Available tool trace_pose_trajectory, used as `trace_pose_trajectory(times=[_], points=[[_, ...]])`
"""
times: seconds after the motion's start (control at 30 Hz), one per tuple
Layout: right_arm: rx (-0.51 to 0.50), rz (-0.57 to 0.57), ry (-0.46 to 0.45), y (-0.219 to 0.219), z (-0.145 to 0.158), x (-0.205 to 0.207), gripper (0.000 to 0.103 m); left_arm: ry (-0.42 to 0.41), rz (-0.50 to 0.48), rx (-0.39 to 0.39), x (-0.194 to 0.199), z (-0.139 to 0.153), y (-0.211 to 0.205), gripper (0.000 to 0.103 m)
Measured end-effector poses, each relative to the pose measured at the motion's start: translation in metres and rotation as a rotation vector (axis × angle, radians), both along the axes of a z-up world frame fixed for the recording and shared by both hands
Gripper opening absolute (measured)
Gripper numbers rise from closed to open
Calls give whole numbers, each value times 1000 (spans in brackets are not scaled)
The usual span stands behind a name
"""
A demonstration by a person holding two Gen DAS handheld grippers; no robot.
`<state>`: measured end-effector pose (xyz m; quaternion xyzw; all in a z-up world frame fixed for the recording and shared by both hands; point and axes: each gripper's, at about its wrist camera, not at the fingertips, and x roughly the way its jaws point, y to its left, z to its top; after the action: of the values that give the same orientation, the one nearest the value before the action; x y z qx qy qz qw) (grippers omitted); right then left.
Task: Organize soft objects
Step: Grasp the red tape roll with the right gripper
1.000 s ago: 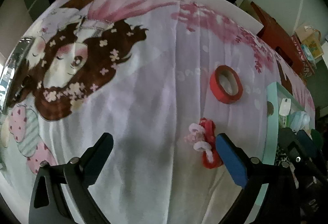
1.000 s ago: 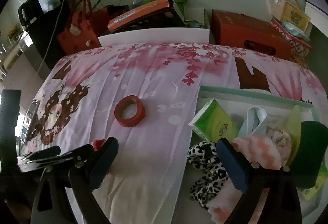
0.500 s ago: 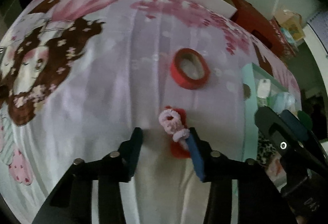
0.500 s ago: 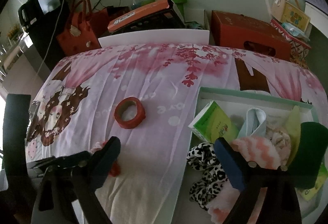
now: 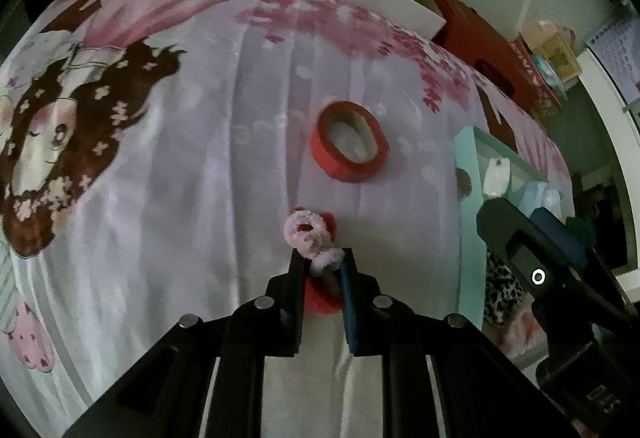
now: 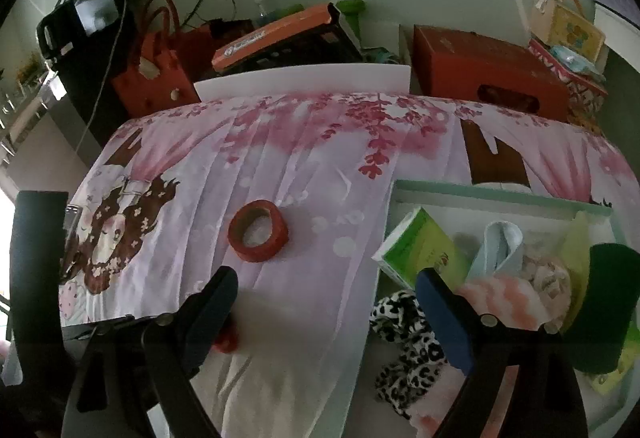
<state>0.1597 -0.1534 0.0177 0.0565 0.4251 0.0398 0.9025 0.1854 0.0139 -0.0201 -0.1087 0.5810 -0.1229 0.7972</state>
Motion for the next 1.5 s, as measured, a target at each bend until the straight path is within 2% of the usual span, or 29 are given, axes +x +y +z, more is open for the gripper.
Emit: trace_pose_trajectory(times=[0.1, 0.27, 0.5, 0.6, 0.87, 0.97, 1.03, 1.5], points=[[-7, 9, -8, 5, 1, 1, 92, -11, 36, 7, 3, 3, 10, 16], [-24, 30, -12, 14, 2, 3, 92, -29, 97, 70, 7, 6, 27, 16], [-45, 66, -10, 29, -1, 7, 92, -43, 145, 60, 10, 10, 42, 16], [-58, 86, -11, 36, -2, 10, 87, -44, 166, 50, 12, 12, 50, 16], [-72, 117, 10, 52, -13, 23, 83, -48, 222, 31, 16, 13, 66, 16], [-67, 126, 24, 57, -19, 29, 82, -50, 233, 26, 17, 13, 70, 16], [-66, 132, 34, 59, -22, 32, 78, -49, 241, 19, 17, 13, 73, 16], [-55, 118, 100, 66, -49, 63, 72, -46, 250, 6, 16, 9, 74, 16]])
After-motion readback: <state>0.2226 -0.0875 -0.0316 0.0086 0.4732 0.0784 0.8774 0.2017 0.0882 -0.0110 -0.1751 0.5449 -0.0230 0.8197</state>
